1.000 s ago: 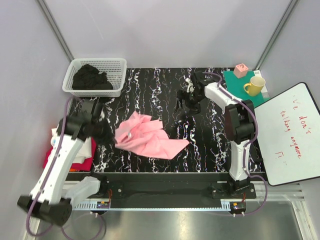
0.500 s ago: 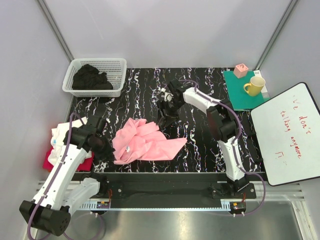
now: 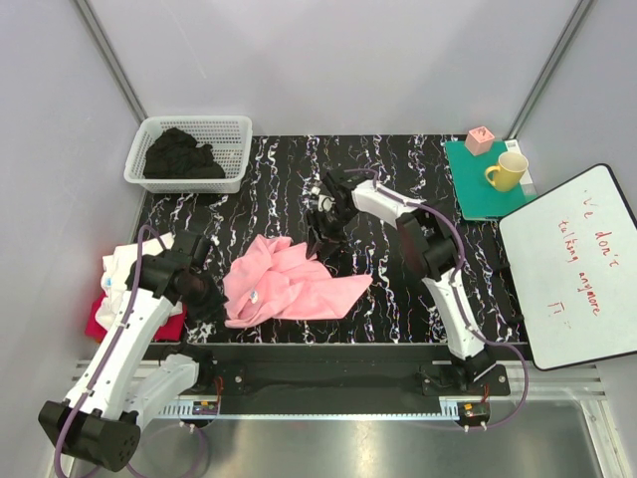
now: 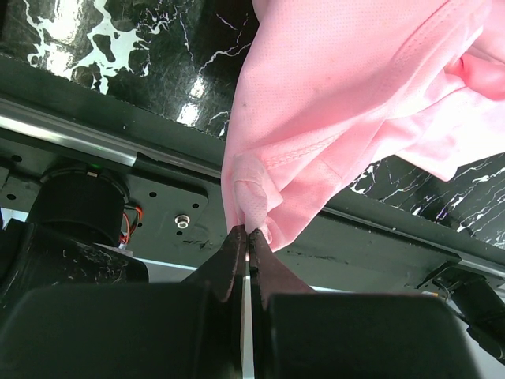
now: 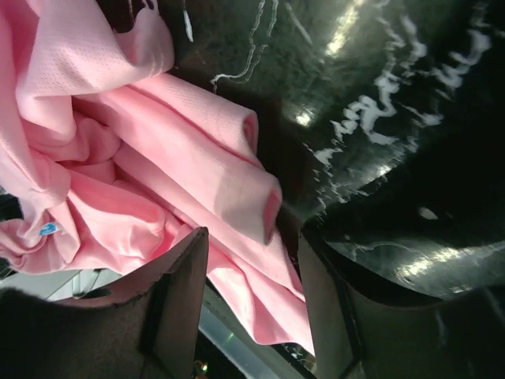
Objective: Fold and stack the t-shirts
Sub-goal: Flatten out the tshirt
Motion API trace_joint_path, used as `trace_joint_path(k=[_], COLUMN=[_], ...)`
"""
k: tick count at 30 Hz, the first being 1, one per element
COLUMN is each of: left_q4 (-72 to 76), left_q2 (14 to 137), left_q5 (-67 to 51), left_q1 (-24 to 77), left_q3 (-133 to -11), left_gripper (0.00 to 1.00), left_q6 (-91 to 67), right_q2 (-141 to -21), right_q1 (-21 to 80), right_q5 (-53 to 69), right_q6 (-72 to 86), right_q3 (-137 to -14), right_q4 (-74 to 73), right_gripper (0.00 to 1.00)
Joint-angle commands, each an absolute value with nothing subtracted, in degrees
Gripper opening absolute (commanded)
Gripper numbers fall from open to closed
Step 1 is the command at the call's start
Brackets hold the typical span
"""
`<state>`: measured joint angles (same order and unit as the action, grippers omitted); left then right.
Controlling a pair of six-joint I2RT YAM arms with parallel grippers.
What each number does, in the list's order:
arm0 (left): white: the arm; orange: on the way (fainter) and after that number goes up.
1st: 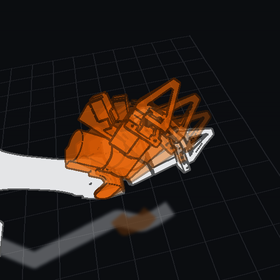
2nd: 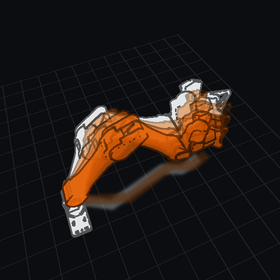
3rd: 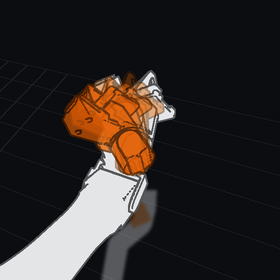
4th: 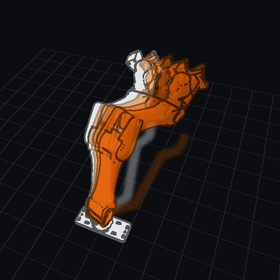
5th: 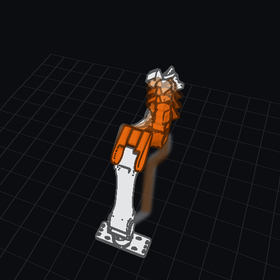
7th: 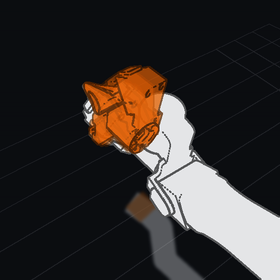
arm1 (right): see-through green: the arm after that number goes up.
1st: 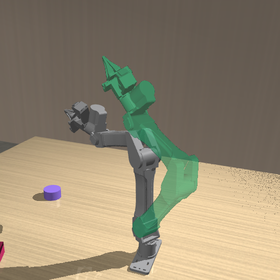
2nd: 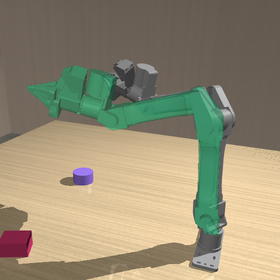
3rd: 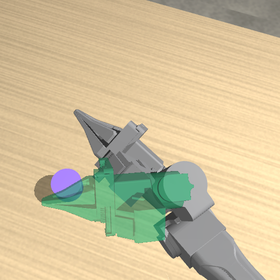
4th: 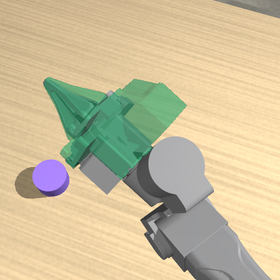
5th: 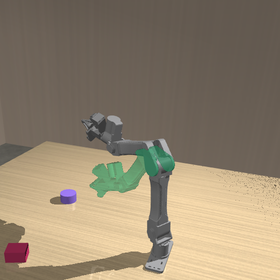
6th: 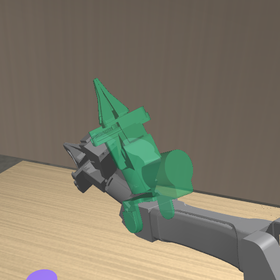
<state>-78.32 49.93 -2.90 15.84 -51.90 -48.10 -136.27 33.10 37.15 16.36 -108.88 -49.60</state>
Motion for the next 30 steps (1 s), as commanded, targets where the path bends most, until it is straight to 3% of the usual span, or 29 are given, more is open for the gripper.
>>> trace_joint_path(k=[1,3,5,6,10,14,25,30], left_q4=[-87.0,-86.8,-86.6,-86.4,-85.3,-83.1,-72.2,-67.1], left_q2=[49.9,50.4,50.9,51.2,52.7,55.1,70.1,80.5], left_q5=[-1.1,-1.0,-0.8,-0.7,-0.2,1.7,10.1,11.9], left_q1=[15.7,15.7,15.7,15.7,15.7,15.7,15.5,14.6], left_q3=[-52.9,-53.0,-53.1,-53.1,-54.4,-56.5,-65.9,-68.8], left_gripper=[0.00,0.00,0.00,0.00,0.00,0.00,0.00,0.00], left_q6=[-48.3,-47.9,-47.1,-46.8,-44.9,-42.1,-33.7,-30.7], right_q2=[-138.9,-139.9,-141.9,-142.4,-141.9,-139.0,-132.6,-132.1], right_q1=[34.3,34.4,34.6,34.6,34.5,32.8,13.0,6.7], right_q5=[38.3,38.8,39.6,39.8,35.3,22.7,1.2,-1.6], right_q6=[18.0,18.9,19.2,19.5,19.0,18.5,16.0,15.6], right_q3=[-113.5,-115.6,-117.3,-118.6,-120.1,-120.5,-126.2,-127.8], right_q4=[-49.6,-49.2,-49.2,-49.6,-50.7,-51.8,-55.5,-57.1], right_gripper=[0.57,0.46,0.25,0.01,0.00,0.00,0.00,0.00])
